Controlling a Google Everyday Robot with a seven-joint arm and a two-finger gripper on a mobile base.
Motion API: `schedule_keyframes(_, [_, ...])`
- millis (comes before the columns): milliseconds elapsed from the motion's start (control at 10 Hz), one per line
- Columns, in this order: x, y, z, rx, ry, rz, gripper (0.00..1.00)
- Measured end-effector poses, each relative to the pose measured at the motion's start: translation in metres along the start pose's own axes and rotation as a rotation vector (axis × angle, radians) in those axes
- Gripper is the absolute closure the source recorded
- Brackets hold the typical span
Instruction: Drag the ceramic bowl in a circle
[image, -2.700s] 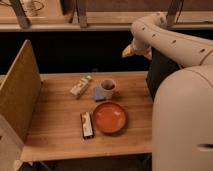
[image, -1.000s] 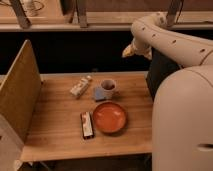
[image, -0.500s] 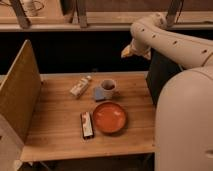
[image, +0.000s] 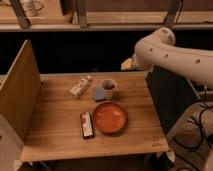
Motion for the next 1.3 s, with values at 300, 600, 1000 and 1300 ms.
schedule_keyframes(300, [0.074, -0.012, 0.007, 0.025, 0.109, -0.016, 0.2])
schedule_keyframes(600, [0.077, -0.009, 0.008, 0.024, 0.115, -0.02, 0.2])
schedule_keyframes(1000, [0.111, 0.051, 0.064, -0.094, 0.255, -0.061, 0.2])
schedule_keyframes(1300, [0.145, 0.068, 0.096, -0.124, 0.375, -0.094, 0.2])
